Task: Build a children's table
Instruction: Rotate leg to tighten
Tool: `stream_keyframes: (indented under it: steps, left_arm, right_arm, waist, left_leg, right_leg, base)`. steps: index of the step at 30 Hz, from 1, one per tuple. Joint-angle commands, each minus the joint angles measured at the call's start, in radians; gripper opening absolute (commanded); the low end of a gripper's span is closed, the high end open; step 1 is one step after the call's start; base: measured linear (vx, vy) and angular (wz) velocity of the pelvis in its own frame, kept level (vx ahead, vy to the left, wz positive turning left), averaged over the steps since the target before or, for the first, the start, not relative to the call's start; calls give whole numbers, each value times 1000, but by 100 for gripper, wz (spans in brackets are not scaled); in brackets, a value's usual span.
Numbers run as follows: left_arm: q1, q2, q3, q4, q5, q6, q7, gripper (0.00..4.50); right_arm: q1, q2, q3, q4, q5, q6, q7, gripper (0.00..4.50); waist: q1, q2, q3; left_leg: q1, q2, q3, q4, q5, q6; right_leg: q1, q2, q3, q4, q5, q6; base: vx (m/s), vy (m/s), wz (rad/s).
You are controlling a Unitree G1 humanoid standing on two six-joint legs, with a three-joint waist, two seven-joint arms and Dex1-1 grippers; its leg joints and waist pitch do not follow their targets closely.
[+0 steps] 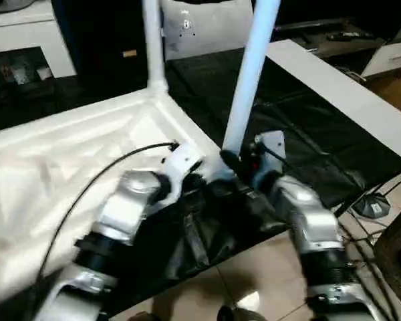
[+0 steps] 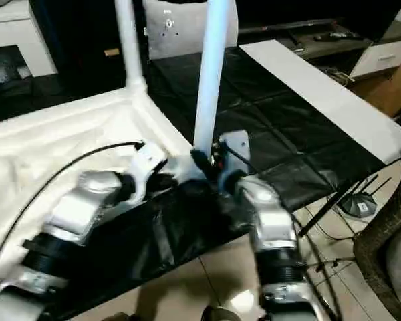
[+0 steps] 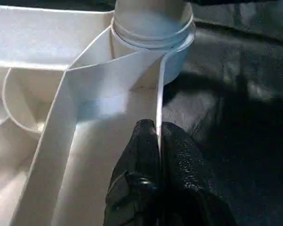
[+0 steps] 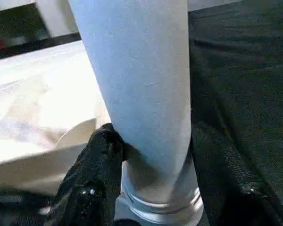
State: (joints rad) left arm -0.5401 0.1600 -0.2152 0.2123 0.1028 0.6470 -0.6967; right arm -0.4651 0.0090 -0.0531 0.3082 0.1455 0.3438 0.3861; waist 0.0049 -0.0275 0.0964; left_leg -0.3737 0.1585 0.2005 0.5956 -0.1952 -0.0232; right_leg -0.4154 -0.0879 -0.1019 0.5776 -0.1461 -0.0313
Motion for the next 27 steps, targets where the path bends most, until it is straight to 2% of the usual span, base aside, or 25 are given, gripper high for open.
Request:
stream_keyframes:
  steps: [1,2,3,4,6,7,12,15,18,21,22,23,24,26,27]
  left_arm:
    - [-28,-58,-27,-53,-29,-16,24,0]
    - [-28,-59,-30,-56,-28,-14,21,0]
    - [-26,-55,-37,-59,-25,-16,13,0]
    - [-21,-39,-47,-61,-21,-26,-1,0]
    - [-18,-32,-50,-63,-18,-31,-7,0]
    - [-14,-20,-54,-65,-15,-38,-17,0]
    - [4,30,-69,-68,-14,-66,-52,0]
    - [15,96,-89,-54,-19,-148,-144,0]
    - [24,157,-113,-46,-28,-205,-241,0]
    - [26,173,-121,-43,-31,-227,-263,0]
    - [26,201,-132,-38,-39,-260,-309,0]
    - [25,254,-151,-32,-56,-295,-403,0]
    - [27,279,-162,-32,-70,-329,-461,0]
    - [28,294,-170,-31,-81,-356,-498,0]
    - [27,307,-178,-30,-86,-373,-528,0]
  right_arm:
    - [3,71,76,20,36,3,60,190]
    - [5,72,66,20,44,-6,65,246]
    - [9,66,60,14,46,-16,75,246]
    - [17,48,56,0,47,-21,94,260]
    - [21,41,55,-7,43,-20,96,270]
    - [29,27,53,-17,39,-23,103,295]
    - [64,-50,53,-54,49,-71,170,328]
    - [94,-158,65,-89,69,-91,329,354]
    - [113,-264,97,-118,81,-99,499,383]
    - [115,-282,98,-122,86,-96,524,406]
    - [104,-313,91,-116,97,-91,565,418]
    - [74,-377,89,-95,121,-77,653,427]
    - [59,-407,98,-79,124,-84,698,427]
    - [50,-426,107,-69,125,-91,729,427]
    - [44,-441,117,-62,126,-94,758,427]
  waist:
    - [8,4,-71]
    - [8,4,-71]
    - [8,4,-71]
    - [9,11,-71]
    - [7,6,-69]
    - [10,8,-69]
    - [11,6,-71]
    - [16,5,-70]
    - [21,6,-69]
    - [27,6,-64]
    - [30,5,-68]
    - [33,7,-70]
    - [33,3,-70]
    - [36,7,-69]
    - [42,5,-70]
  left_leg:
    - [12,76,-40,-73,-140,62]
    - [11,75,-39,-72,-141,67]
    - [10,75,-40,-72,-139,71]
    - [11,75,-40,-72,-140,74]
    - [9,76,-40,-73,-147,77]
    - [10,76,-41,-73,-147,76]
    - [9,77,-39,-71,-130,86]
    - [8,76,-40,-70,-141,99]
    - [10,77,-39,-70,-160,107]
    - [14,81,-40,-75,-196,78]
    - [18,81,-41,-74,-203,68]
    - [19,80,-43,-74,-203,67]
    - [20,82,-41,-75,-201,68]
    - [24,82,-37,-74,-192,66]
    - [25,82,-35,-72,-185,66]
  right_leg:
    - [54,-80,65,-64,-261,-211]
    - [56,-80,65,-64,-255,-210]
    - [57,-81,66,-63,-250,-210]
    - [56,-80,66,-63,-245,-211]
    - [57,-80,66,-64,-249,-211]
    - [57,-81,66,-64,-253,-210]
    - [58,-80,66,-58,-215,-218]
    - [62,-80,65,-62,-234,-211]
    - [59,-80,65,-65,-265,-207]
    - [53,-81,66,-73,-342,-195]
    - [54,-82,66,-73,-353,-190]
    - [54,-81,64,-71,-352,-188]
    - [55,-81,66,-69,-340,-193]
    - [50,-79,68,-65,-307,-211]
    - [50,-81,69,-63,-292,-219]
  base:
    - [0,0,0]
    - [0,0,0]
    - [0,0,0]
    - [0,0,0]
    - [0,0,0]
    - [0,0,0]
    - [0,0,0]
    - [0,0,0]
    - [0,0,0]
    - [0,0,0]
    - [0,0,0]
    - [0,0,0]
    - [0,0,0]
    - [0,0,0]
    - [0,0,0]
